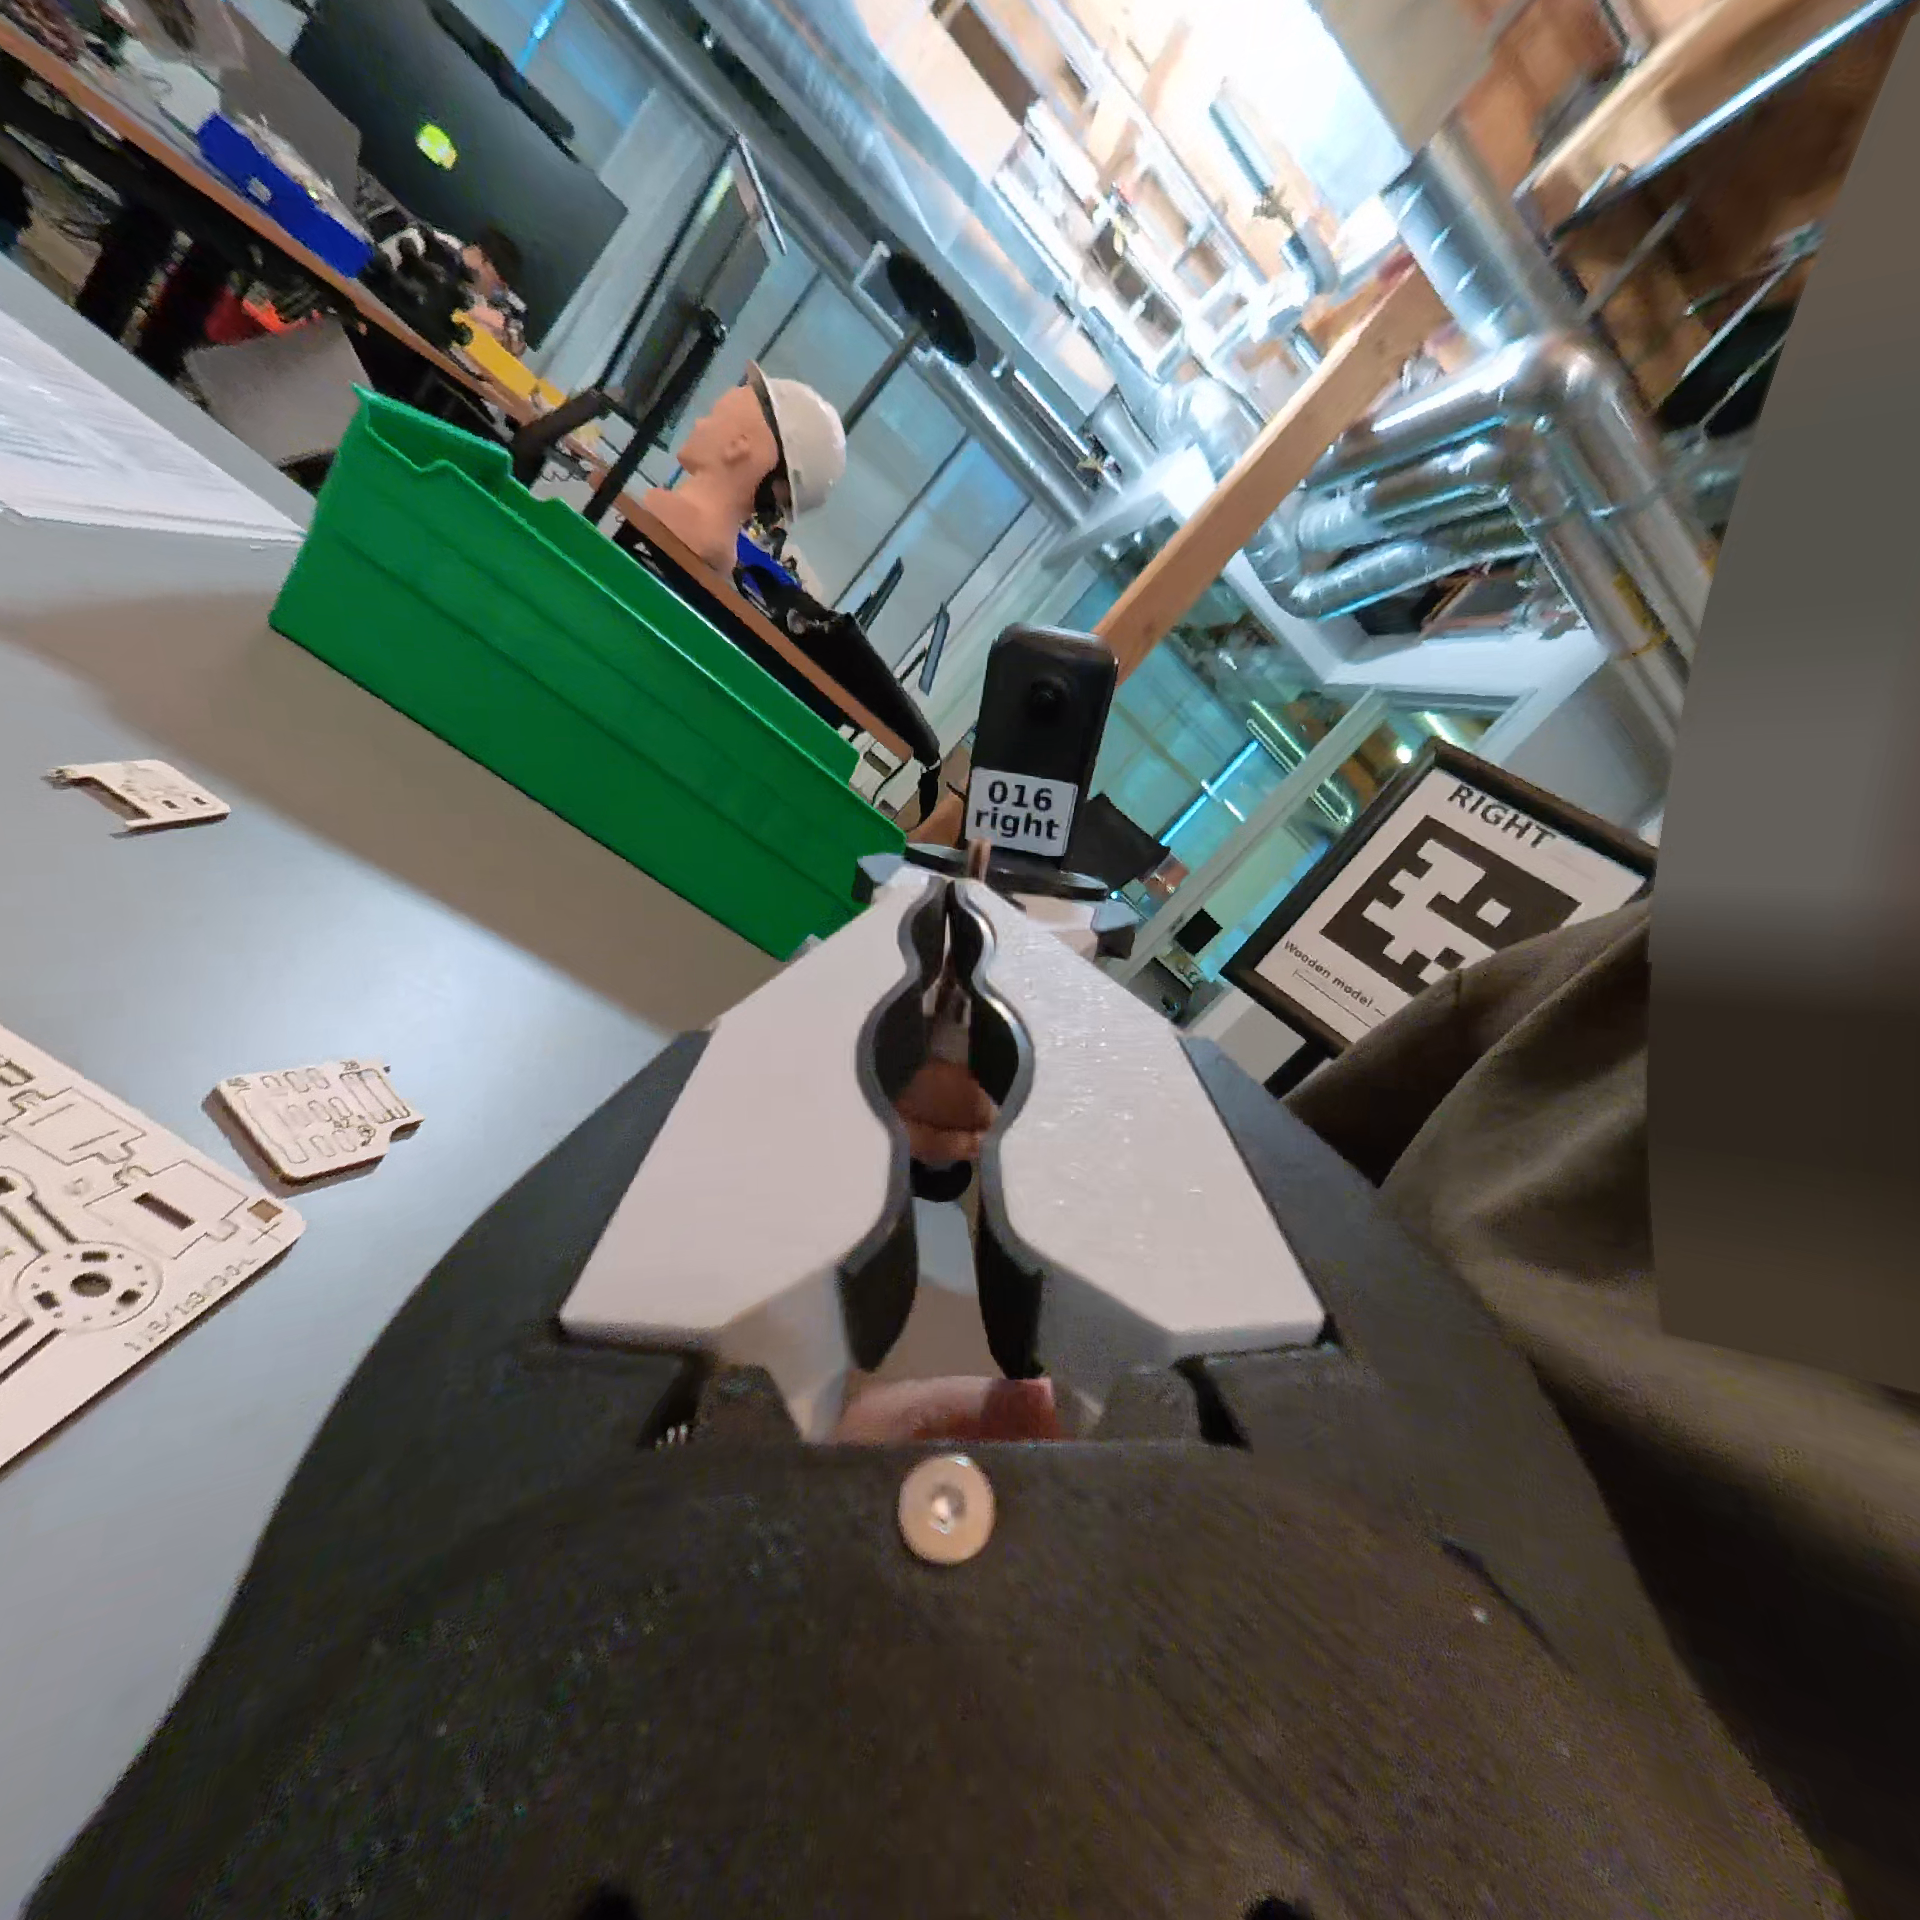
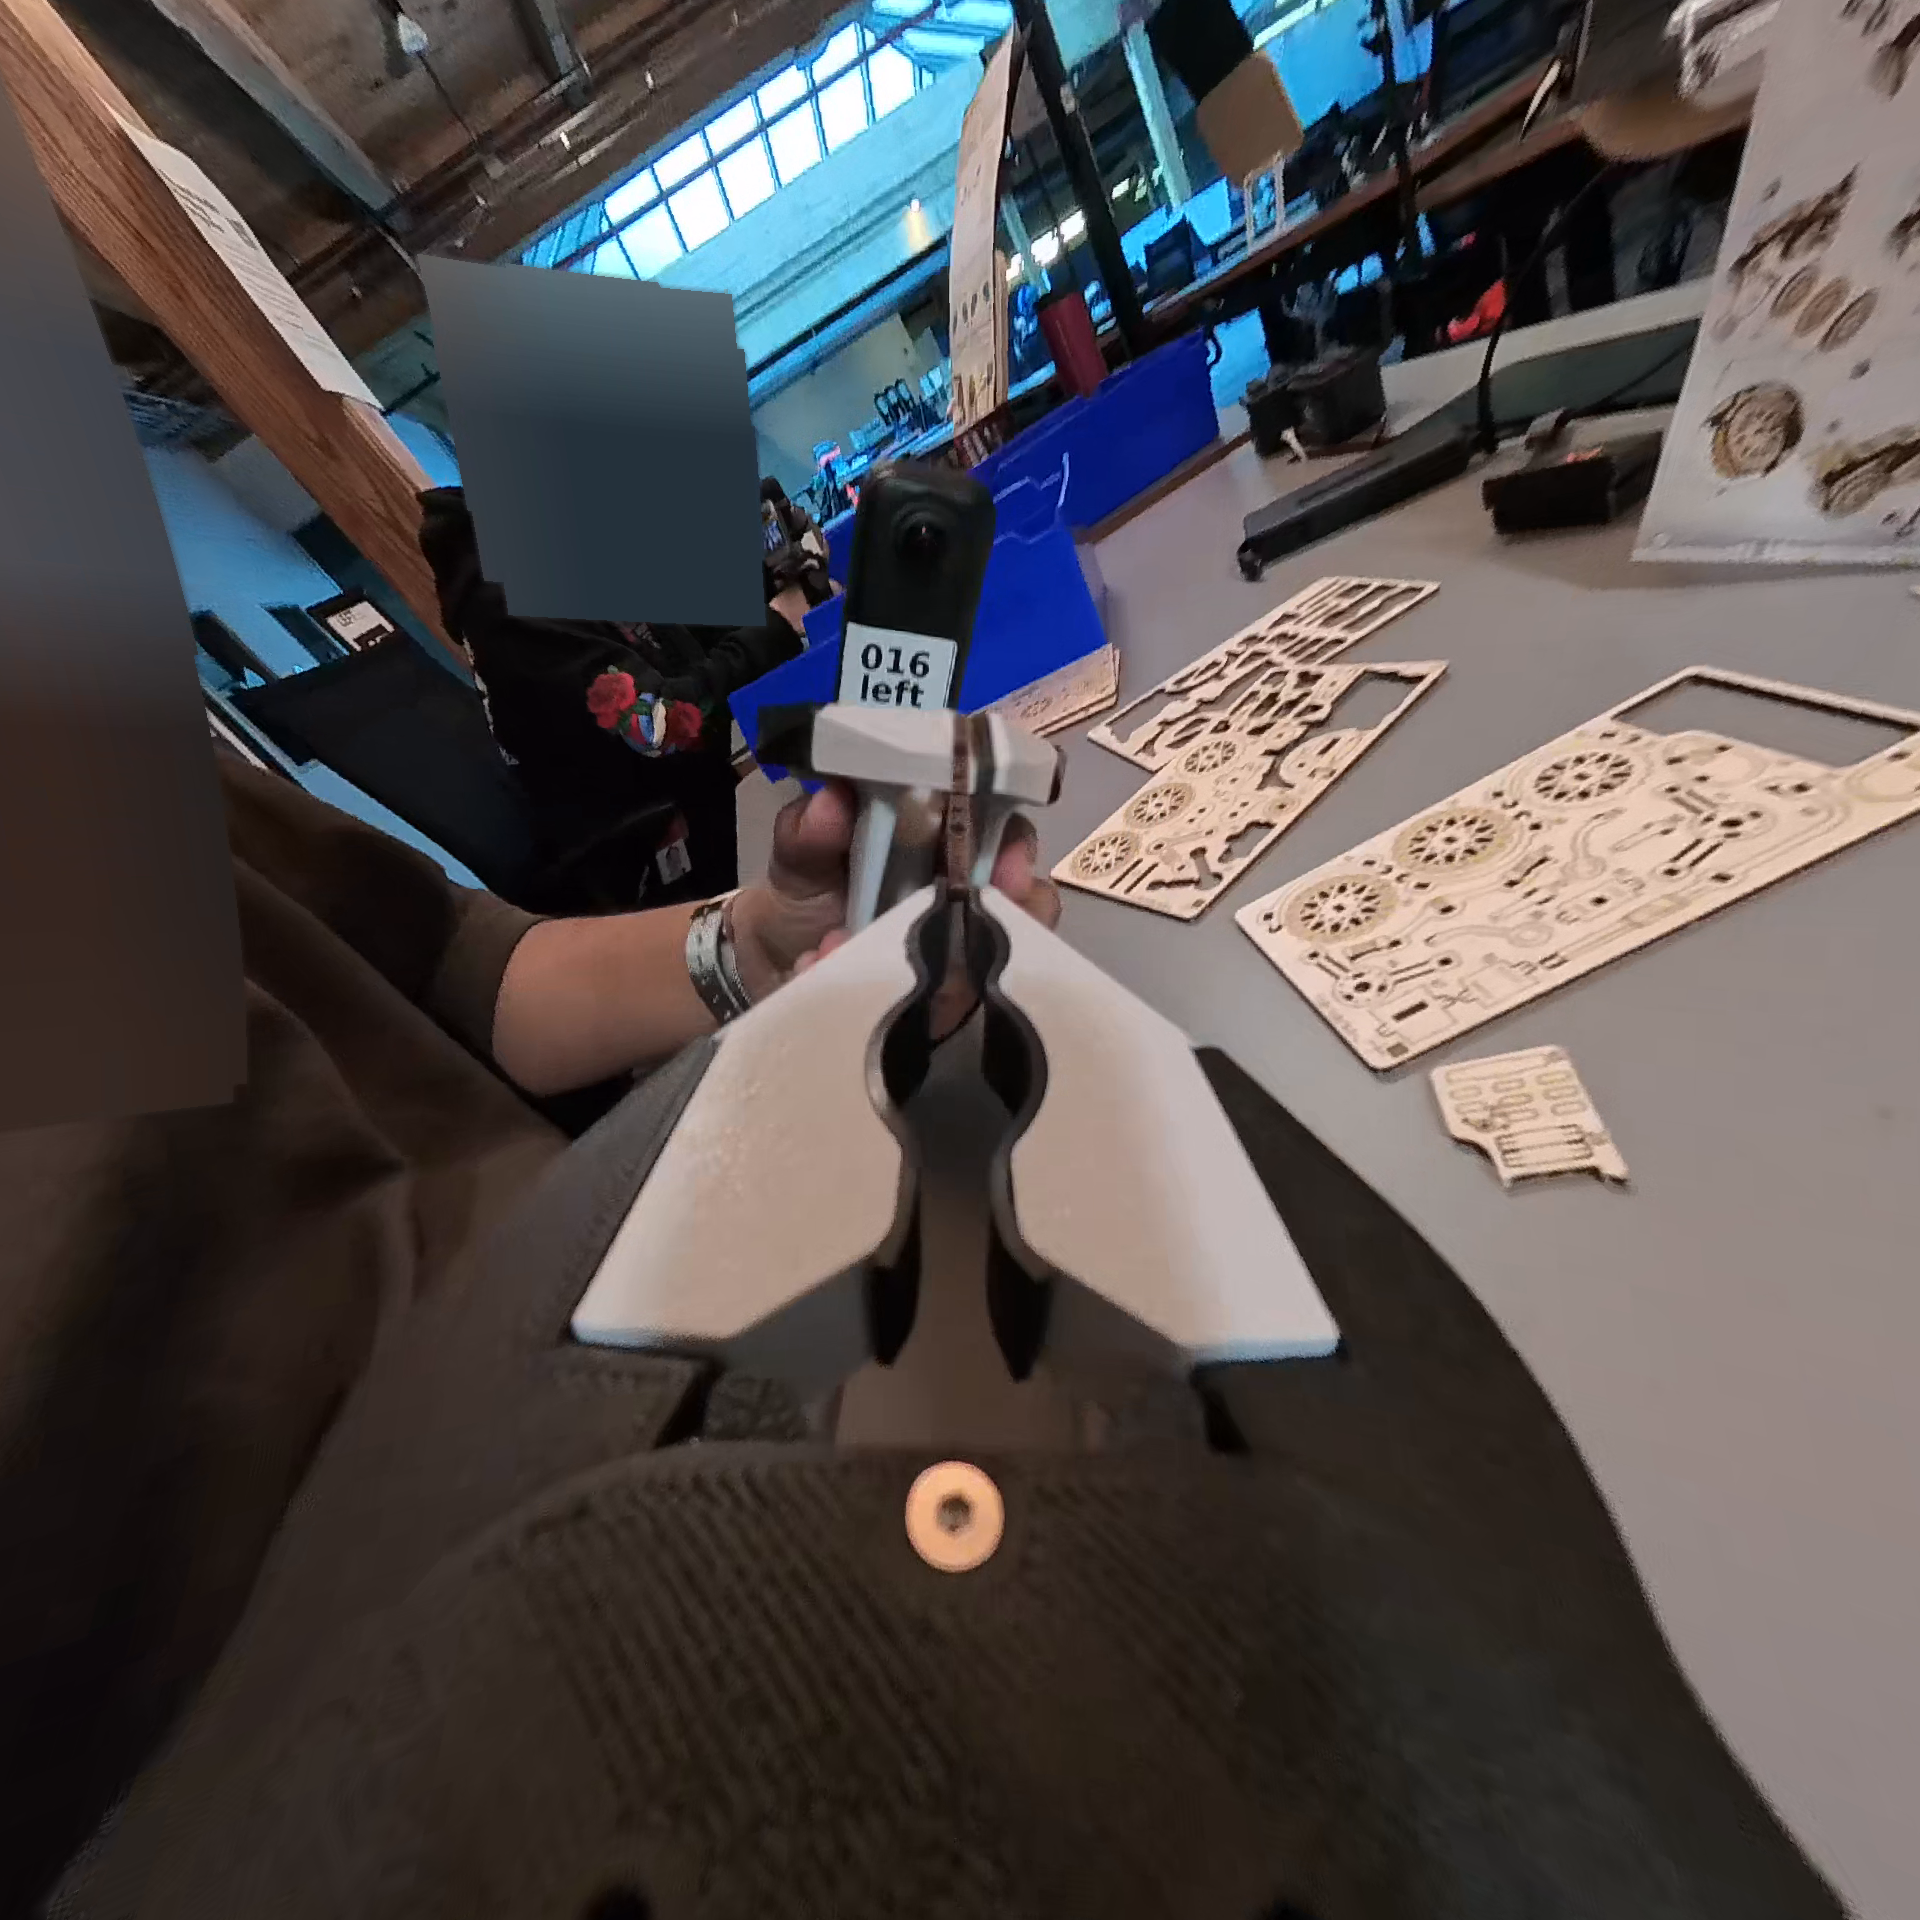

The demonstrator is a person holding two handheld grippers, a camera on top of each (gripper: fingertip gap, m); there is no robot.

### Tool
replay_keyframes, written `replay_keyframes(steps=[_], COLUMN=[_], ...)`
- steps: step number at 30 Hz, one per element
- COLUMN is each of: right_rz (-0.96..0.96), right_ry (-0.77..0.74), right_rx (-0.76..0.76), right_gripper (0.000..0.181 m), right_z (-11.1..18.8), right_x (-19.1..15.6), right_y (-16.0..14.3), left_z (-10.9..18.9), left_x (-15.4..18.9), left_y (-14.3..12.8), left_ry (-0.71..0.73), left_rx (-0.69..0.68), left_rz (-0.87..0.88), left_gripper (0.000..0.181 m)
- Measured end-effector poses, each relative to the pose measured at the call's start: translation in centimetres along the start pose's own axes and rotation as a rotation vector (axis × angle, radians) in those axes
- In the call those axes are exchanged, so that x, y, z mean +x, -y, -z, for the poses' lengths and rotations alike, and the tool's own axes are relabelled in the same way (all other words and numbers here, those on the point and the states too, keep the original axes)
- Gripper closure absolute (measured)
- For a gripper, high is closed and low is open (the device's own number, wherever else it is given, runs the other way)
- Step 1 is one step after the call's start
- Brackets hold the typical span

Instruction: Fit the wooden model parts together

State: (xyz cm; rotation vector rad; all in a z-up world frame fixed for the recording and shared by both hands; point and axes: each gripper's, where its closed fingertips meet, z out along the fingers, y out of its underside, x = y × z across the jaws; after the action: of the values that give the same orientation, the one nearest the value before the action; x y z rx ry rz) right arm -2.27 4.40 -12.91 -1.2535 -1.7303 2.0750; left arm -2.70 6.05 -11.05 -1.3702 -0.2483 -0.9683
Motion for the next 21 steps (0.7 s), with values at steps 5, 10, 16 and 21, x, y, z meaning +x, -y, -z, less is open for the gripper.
replay_keyframes(steps=[5, 10, 16, 21], right_rz=[0.016, 0.018, -0.033, -0.024], right_ry=[0.000, -0.011, 0.003, 0.005], right_rx=[-0.068, -0.032, -0.027, -0.068], right_gripper=[0.181, 0.181, 0.181, 0.181], right_z=[-0.6, -0.2, 0.0, -0.4], right_x=[-0.2, -0.1, 0.1, -0.2], right_y=[-1.3, -0.6, -0.6, -1.4], left_z=[0.6, 0.8, 0.3, 0.1], left_x=[-0.3, -0.3, -0.2, -0.2], left_y=[-0.2, -0.3, -1.8, -2.6], left_ry=[0.032, 0.018, 0.018, 0.030], left_rx=[-0.024, -0.017, -0.086, -0.124], left_rz=[-0.040, 0.010, 0.049, 0.016], left_gripper=[0.181, 0.155, 0.147, 0.168])
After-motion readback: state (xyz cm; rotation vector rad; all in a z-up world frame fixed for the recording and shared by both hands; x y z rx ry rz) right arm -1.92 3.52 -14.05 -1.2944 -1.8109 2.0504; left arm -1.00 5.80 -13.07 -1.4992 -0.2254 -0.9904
